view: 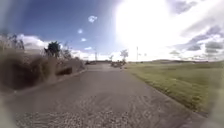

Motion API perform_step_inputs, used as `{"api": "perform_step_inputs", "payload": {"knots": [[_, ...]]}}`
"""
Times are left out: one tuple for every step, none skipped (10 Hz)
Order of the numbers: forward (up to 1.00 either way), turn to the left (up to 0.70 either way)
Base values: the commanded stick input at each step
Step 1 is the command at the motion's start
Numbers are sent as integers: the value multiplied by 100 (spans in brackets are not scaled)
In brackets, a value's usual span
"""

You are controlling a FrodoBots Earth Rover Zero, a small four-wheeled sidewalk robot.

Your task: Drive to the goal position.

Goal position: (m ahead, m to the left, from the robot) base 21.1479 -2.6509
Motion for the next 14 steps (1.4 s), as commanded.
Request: {"api": "perform_step_inputs", "payload": {"knots": [[100,0],[100,0],[100,0],[100,0],[100,0],[100,0],[100,0],[100,0],[100,0],[100,0],[100,0],[100,0],[100,0],[100,0]]}}
